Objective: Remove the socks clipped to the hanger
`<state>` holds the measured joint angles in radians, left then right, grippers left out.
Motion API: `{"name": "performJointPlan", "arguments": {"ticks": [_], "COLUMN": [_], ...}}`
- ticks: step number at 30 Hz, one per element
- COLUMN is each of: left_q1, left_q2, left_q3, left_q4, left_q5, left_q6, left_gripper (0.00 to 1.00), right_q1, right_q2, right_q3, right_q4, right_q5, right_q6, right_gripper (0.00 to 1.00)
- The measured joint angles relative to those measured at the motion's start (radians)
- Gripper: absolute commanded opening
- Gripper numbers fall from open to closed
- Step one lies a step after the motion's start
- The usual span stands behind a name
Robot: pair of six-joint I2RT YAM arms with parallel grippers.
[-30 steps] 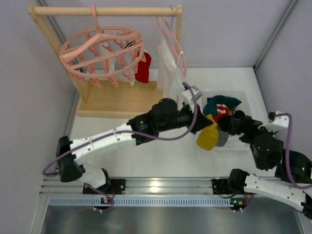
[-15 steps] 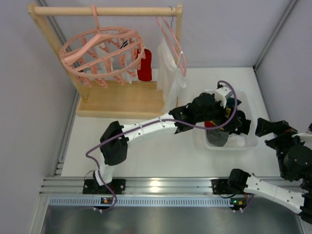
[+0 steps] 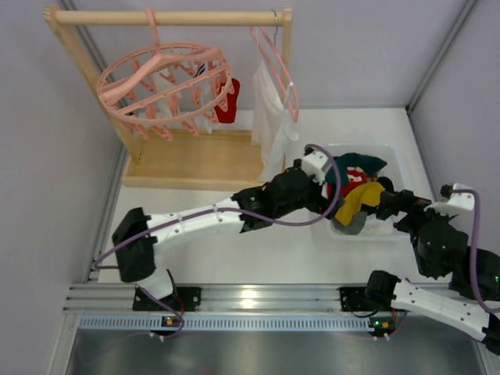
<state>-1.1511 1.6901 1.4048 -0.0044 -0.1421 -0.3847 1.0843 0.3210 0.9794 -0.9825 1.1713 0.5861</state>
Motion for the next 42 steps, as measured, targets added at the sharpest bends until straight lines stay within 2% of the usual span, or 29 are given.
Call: {"name": "performJointPlan", "arguments": {"ticks": [8,12,16,24,28,33,38,42], "left_q1": [-0.001,0.002,0.048,0.226,0.233,0.233,0.233,0.233], "left_q2": [-0.402,-0.515,-0.553,-0.545,-0.595,-0.752,-0.847,-0.824], "left_q3": [-0.399,-0.529,-0.587,-0.600,-0.608,-0.589,-0.424,-0.229], "left_q4": [-0.024,-0.049,-0.056,-0.058,-0.105,-0.202,-0.292,-0.370], "left_q5": [-0.338,-0.472,-0.530,-0.555,-0.543,-0.458,-0.399,-0.443], "left_q6": [-0.012,-0.015,-0.022,-0.038,-0.076,-0.097,-0.074,-0.031], "left_gripper": [0.98,0.99,0.99,0.99,0.99,0.98,0.99,0.99], "right_q1": [0.000,0.000,0.000,0.000,0.000,0.000,0.000,0.000], "right_q2": [0.025,0.026,0.034,0.131,0.236,0.351,0.449,0.480], "right_q3": [-0.111,-0.155,-0.189,-0.273,-0.300,-0.312,-0.312,-0.312], "right_q4": [0.179,0.259,0.364,0.537,0.613,0.694,0.751,0.790], "right_q5": [-0.111,-0.163,-0.253,-0.472,-0.577,-0.645,-0.689,-0.713], "right_q6": [-0.099,-0.135,-0.187,-0.247,-0.272,-0.289,-0.290,-0.288], "right_gripper": [0.99,1.00,0.99,1.00,0.99,0.99,0.99,0.99]}}
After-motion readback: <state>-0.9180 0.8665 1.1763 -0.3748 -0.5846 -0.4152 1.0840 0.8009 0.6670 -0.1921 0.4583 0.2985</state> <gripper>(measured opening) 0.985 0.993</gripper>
